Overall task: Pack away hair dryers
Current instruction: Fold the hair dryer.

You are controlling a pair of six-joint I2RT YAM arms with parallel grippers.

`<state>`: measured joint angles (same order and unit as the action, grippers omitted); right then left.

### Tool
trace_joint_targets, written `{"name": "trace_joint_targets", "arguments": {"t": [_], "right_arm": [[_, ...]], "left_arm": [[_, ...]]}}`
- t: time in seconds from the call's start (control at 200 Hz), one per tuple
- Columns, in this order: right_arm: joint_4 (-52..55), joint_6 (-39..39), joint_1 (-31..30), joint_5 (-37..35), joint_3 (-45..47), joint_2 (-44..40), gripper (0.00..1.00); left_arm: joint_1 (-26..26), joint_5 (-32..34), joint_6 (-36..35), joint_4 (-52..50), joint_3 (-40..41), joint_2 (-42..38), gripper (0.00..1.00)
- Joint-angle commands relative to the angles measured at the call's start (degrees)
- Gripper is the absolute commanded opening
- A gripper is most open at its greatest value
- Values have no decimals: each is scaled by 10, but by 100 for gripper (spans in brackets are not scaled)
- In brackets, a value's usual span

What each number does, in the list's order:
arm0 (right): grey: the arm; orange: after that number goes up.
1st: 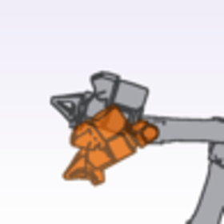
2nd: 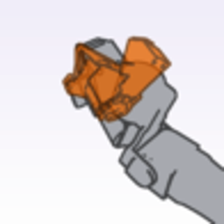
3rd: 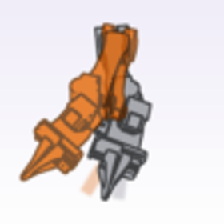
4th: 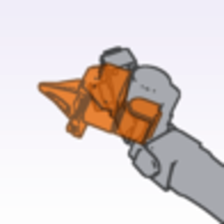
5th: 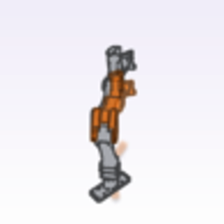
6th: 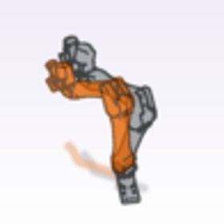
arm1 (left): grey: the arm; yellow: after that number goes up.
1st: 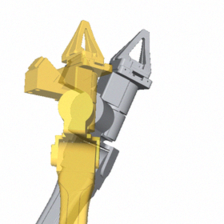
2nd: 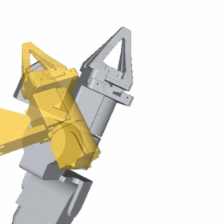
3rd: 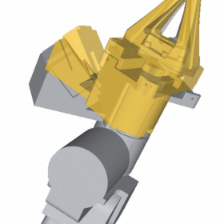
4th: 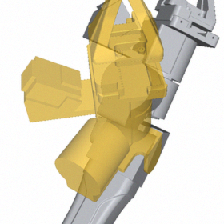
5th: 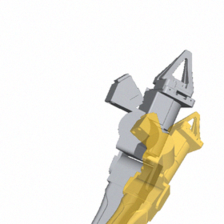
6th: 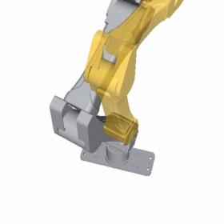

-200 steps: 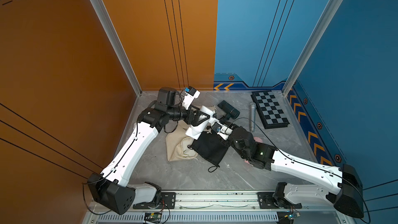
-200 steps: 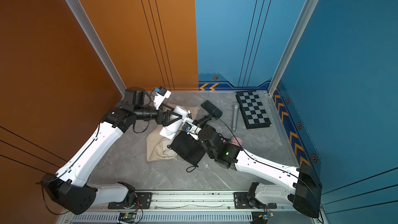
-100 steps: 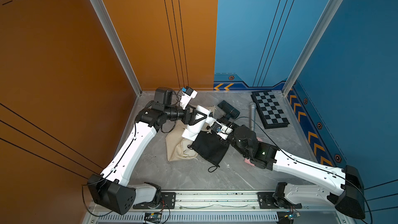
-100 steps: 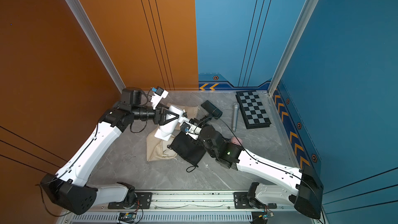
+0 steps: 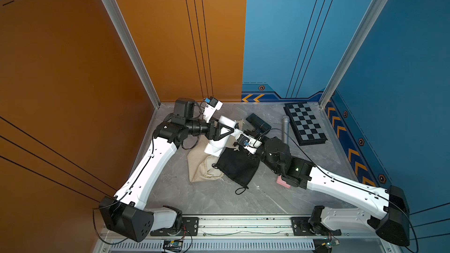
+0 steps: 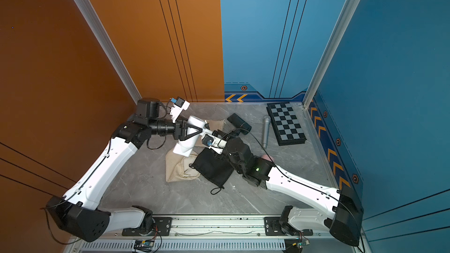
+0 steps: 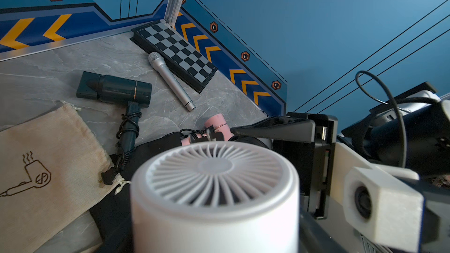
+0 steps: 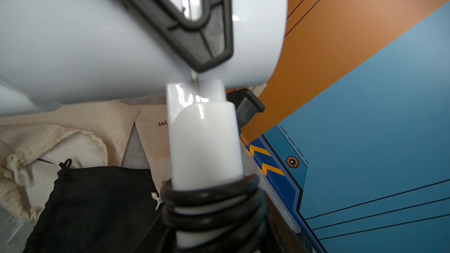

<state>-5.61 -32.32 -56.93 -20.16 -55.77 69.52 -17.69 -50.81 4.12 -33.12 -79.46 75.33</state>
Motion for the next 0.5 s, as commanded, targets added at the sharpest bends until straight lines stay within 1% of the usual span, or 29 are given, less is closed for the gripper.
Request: {"name": "trace_joint_targets", "arguments": {"t": [0.0, 0.1, 0.22, 0.24, 0.25, 0.285, 0.345, 0.45, 0.495], "right_arm": [[-64, 2, 3, 20, -36, -1, 38], [-61, 2, 6, 24, -39, -1, 38], [-56, 3, 8, 23, -43, 2, 38], [-56, 3, 8, 23, -43, 2, 38], [-56, 4, 9, 23, -43, 1, 38], [-56, 5, 9, 22, -43, 3, 38], [-55, 11, 11, 17, -45, 6, 38], [-49, 28, 13, 4, -52, 15, 38], [-51, 47, 14, -4, -53, 19, 38]], "left_arm": [[-1, -28, 1, -9, -2, 1, 77], [7, -26, 2, -10, 6, -4, 75], [12, -15, 1, -10, 14, -11, 64], [13, -13, 1, -10, 13, -11, 60], [13, -12, 2, -10, 12, -11, 56], [13, -5, 3, -10, 10, -12, 48], [14, 2, 8, -7, 6, -13, 38], [19, 12, 37, 32, 11, -21, 34], [21, 18, 51, 53, 15, -25, 31]]}}
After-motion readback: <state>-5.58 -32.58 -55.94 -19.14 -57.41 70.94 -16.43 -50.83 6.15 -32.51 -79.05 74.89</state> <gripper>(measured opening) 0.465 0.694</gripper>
